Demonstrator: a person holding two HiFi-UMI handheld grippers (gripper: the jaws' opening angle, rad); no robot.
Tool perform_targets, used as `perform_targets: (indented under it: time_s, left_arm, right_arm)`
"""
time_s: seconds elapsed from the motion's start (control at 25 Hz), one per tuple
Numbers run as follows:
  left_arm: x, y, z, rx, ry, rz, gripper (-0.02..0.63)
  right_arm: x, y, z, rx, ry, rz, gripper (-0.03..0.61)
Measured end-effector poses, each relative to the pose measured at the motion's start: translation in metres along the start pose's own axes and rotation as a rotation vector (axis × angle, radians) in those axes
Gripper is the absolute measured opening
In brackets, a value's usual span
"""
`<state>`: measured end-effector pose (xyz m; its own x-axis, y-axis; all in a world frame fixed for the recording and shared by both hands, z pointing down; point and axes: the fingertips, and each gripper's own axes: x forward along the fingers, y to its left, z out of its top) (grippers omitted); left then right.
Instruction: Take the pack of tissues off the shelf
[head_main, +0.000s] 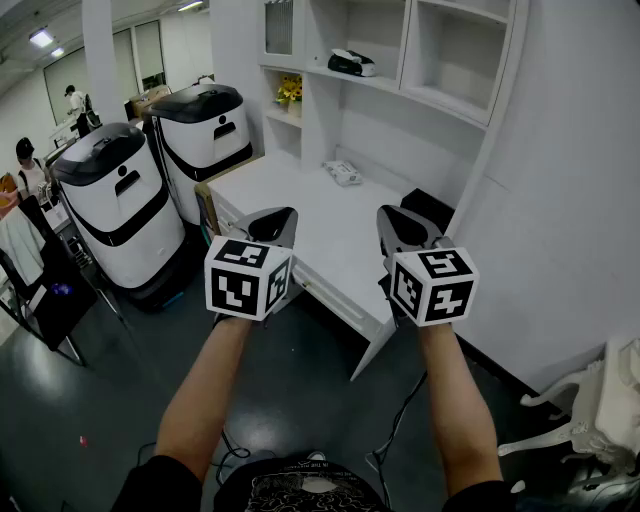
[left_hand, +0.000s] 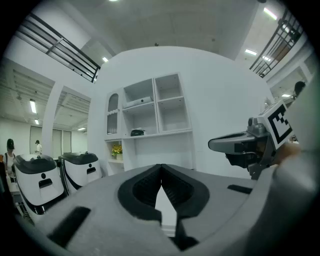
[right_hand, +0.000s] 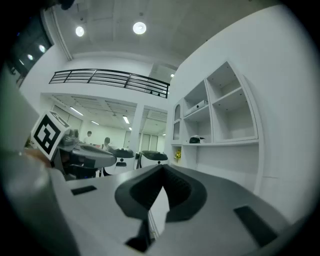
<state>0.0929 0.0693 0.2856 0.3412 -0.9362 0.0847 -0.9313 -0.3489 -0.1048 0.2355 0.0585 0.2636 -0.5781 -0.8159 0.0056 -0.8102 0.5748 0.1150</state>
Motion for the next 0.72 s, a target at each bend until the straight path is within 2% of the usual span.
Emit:
perform_targets:
  time_s: [0.52, 0.72]
  left_arm:
    - [-0.002, -0.006, 0.004, 0.006, -0.015, -0.001, 0.009]
    - [0.004, 0.003, 0.007, -0.016, -0.033, 0.003, 0.013]
  right_arm:
    - [0.0, 0.002, -0.006, 0.035, -0.009, 0.017, 0.005]
    - [0.006, 0.005, -0.007, 0.035, -0.021, 0.023, 0.005]
